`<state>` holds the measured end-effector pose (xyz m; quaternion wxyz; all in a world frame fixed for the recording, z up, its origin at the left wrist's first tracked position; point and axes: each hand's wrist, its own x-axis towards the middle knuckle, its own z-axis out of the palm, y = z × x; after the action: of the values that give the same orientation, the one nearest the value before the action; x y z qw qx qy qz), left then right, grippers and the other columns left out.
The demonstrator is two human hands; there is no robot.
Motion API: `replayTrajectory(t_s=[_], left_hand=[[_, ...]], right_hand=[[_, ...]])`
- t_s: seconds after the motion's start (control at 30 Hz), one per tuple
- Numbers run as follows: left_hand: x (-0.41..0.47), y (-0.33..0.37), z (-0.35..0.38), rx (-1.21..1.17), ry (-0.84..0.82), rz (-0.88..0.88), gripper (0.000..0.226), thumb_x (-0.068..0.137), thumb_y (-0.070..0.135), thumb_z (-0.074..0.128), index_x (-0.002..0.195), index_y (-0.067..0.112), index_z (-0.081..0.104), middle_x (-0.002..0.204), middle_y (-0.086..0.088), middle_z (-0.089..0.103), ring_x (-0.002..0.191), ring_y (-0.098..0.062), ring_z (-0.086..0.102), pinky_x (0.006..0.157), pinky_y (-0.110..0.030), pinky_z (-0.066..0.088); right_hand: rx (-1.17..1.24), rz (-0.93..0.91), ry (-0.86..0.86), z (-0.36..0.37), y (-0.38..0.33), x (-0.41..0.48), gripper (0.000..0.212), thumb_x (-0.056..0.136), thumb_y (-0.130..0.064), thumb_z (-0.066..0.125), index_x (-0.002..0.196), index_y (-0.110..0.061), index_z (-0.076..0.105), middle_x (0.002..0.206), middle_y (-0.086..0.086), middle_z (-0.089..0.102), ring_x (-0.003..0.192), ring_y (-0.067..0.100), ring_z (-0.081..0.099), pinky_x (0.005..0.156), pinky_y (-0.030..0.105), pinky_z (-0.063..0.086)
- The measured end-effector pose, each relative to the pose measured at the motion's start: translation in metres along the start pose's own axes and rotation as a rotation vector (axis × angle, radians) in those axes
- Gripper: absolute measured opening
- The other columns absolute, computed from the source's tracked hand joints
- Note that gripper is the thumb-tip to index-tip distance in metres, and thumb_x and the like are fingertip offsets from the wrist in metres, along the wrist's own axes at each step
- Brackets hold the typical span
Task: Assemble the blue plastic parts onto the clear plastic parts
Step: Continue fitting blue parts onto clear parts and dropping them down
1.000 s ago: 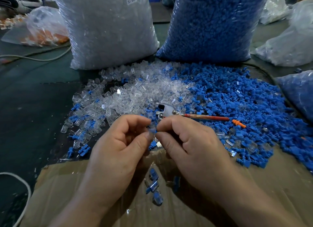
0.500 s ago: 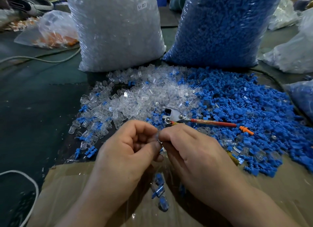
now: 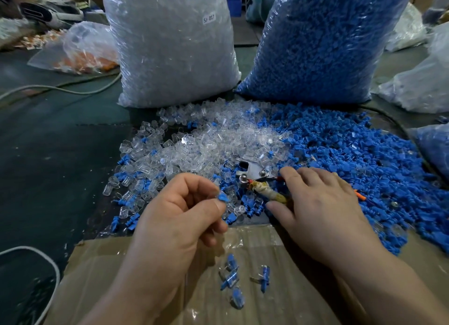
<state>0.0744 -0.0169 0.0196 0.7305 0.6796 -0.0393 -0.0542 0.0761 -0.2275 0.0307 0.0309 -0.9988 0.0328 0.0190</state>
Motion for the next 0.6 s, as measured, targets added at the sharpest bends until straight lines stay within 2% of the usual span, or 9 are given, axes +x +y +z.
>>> replayTrajectory(t_s=[0.07,0.17,0.33,0.47,0.6], left_hand=[[0.001,0.000,0.000,-0.089,-0.017,-0.024,0.014,0.067,0.024,0.077,0.080,0.027,0.072,0.069,-0.005,0.067,0.060,-0.018,0.065,0.048,-0.021,0.050],[0.003,0.000,-0.002,-0.122,-0.014,-0.043,0.021,0.061,0.029,0.082,0.080,0.026,0.073,0.069,-0.003,0.067,0.059,-0.017,0.061,0.047,-0.022,0.049],[0.006,-0.001,-0.002,-0.126,0.019,-0.088,0.025,0.057,0.027,0.078,0.081,0.022,0.073,0.069,-0.007,0.067,0.057,-0.016,0.058,0.047,-0.021,0.049],[0.006,-0.003,-0.003,-0.082,0.023,-0.103,0.015,0.066,0.019,0.075,0.080,0.022,0.073,0.069,-0.008,0.066,0.057,-0.016,0.058,0.047,-0.021,0.049],[0.006,-0.004,-0.003,-0.058,0.036,-0.091,0.015,0.066,0.019,0.074,0.080,0.025,0.073,0.067,-0.006,0.066,0.057,-0.015,0.059,0.047,-0.021,0.049]], right_hand=[[-0.021,-0.012,-0.006,-0.002,0.001,0.001,0.065,0.086,-0.071,0.028,0.141,-0.036,0.023,0.139,-0.008,0.047,0.131,0.023,0.034,0.111,0.043,0.026],[-0.023,-0.043,-0.002,-0.005,0.004,0.005,0.071,0.078,-0.074,0.020,0.137,-0.037,0.030,0.130,-0.012,0.052,0.121,0.021,0.039,0.102,0.040,0.032],[0.004,-0.113,-0.054,-0.005,0.013,0.005,0.074,0.075,-0.076,0.018,0.142,-0.042,0.016,0.142,-0.015,0.041,0.128,0.019,0.029,0.106,0.040,0.028],[0.008,-0.136,-0.026,-0.003,0.014,0.006,0.066,0.086,-0.068,0.040,0.142,-0.040,0.020,0.139,-0.014,0.044,0.127,0.018,0.031,0.105,0.039,0.029],[0.037,-0.114,0.084,-0.005,0.010,0.008,0.058,0.082,-0.052,0.052,0.136,-0.035,0.040,0.118,-0.012,0.057,0.111,0.017,0.042,0.095,0.036,0.029]])
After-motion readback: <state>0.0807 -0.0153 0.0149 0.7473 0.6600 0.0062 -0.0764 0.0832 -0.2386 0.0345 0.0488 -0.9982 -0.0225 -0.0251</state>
